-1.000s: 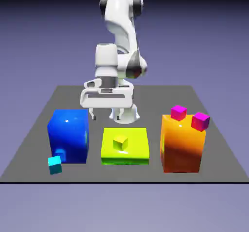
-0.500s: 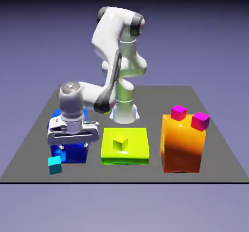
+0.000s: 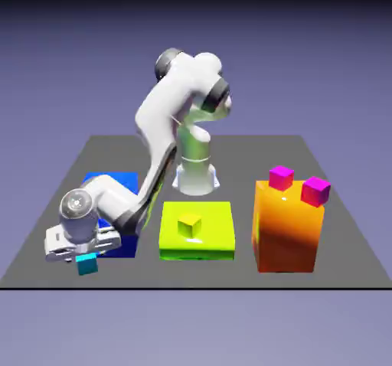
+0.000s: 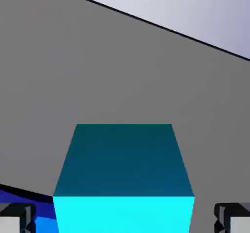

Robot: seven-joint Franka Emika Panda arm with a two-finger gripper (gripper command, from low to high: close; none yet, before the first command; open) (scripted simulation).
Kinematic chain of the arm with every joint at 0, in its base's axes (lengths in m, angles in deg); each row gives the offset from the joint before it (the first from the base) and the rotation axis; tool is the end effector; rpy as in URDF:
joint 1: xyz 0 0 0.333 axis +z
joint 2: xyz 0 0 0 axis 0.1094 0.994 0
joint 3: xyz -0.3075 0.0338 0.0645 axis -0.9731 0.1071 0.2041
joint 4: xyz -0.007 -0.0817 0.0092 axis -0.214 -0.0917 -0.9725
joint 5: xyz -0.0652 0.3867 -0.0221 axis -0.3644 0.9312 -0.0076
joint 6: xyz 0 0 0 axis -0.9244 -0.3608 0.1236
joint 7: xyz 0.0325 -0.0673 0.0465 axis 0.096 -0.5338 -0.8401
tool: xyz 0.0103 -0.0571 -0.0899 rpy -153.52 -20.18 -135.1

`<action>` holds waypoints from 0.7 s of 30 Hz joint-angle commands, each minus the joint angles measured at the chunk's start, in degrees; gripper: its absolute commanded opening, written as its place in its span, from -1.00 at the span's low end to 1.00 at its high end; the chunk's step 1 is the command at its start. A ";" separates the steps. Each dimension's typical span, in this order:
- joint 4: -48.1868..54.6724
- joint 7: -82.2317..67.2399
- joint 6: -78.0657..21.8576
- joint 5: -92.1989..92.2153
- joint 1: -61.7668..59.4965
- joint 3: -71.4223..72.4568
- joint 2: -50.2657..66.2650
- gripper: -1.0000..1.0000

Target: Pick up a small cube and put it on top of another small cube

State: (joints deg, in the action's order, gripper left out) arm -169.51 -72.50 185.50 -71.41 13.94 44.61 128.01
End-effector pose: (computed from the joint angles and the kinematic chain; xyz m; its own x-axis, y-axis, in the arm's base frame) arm 0.5134 -0.3017 0.1169 0.8269 -0.4582 -0.3260 -0.3566 -0.8755 0.3261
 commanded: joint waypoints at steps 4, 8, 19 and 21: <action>2.18 0.99 -7.47 -2.58 2.82 -3.03 -5.21 -1.00; -0.73 0.70 -10.39 -7.14 5.65 5.07 -13.20 -1.00; -9.02 -0.18 -18.10 -19.73 13.39 27.91 -35.20 -1.00; -10.53 -0.33 -19.51 -22.02 14.79 32.07 -39.20 -1.00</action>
State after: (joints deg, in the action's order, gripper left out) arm -180.03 -72.87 165.94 -93.33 28.67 76.67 88.81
